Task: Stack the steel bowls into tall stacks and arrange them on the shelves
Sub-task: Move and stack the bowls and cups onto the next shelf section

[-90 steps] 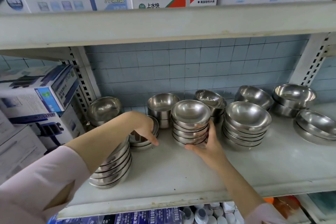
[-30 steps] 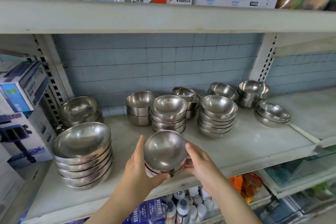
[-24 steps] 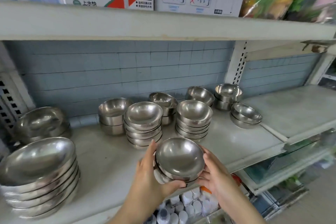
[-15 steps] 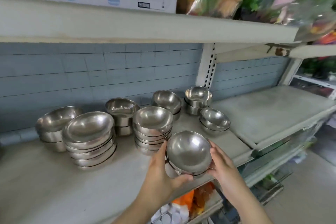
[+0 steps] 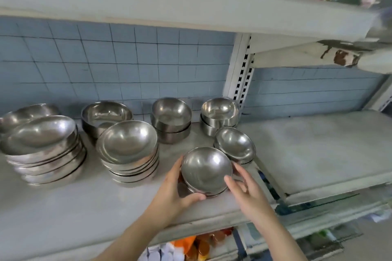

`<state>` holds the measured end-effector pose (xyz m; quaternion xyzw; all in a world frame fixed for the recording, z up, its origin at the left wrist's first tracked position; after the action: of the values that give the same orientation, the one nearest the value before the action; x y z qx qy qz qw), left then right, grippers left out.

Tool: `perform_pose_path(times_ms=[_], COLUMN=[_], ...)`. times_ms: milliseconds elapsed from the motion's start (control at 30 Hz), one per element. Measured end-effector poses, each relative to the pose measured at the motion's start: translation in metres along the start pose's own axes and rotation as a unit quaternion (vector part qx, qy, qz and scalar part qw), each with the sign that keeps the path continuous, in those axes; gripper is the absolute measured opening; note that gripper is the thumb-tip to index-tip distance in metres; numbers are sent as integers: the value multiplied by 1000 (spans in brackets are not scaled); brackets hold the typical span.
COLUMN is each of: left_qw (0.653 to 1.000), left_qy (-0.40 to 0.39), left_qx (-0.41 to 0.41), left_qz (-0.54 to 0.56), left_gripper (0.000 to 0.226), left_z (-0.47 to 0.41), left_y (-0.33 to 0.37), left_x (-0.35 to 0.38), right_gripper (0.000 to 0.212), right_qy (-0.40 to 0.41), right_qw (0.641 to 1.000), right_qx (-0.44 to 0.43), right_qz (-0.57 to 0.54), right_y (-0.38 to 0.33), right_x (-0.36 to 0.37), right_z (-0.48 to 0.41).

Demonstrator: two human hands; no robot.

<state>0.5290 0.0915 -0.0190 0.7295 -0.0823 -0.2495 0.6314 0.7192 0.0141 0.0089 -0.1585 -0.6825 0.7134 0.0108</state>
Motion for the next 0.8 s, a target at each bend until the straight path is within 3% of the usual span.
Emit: perform_pose_path(times_ms=[100, 167, 300, 400, 500, 600, 800], left_qw=[999, 999, 997, 994, 991, 992, 985], left_qy=[23, 39, 73, 97, 100, 94, 130], left_qx=[-13, -19, -9, -19, -37, -39, -36], left_qz=[24, 17, -24, -52, -77, -79, -110], left_gripper=[95, 93, 88, 92, 110, 104, 106], left_z=[2, 1, 0, 0, -4, -11, -15], left_y=[-5, -5, -1, -2, -7, -3, -7], left_x=[0, 0, 0, 0, -1, -3, -3], right_gripper=[40, 60, 119, 135, 130, 119, 119], right_qy=[154, 198, 102, 34, 28, 53, 87], right_qw=[985, 973, 990, 995, 995, 992, 991], right_qx=[-84, -115, -79, -77, -67, -71, -75], right_qz=[11, 23, 52, 59, 74, 85, 70], right_y=[13, 18, 27, 29, 27, 25, 33], right_x=[-21, -36, -54, -54, -51, -50, -61], right_z=[-10, -20, -58, -79, -86, -83, -68])
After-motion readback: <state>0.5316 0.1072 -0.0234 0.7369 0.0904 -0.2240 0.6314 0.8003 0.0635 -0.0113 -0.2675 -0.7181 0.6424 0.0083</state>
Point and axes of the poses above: each hand's wrist, its own z-axis away from the middle knuckle, its own x-axis out of the palm, y = z × x, the point moved 2 cm from there along -z, towards the middle knuckle, and after that the axes turned 5 degrees about -x, right-handed, at the moved point
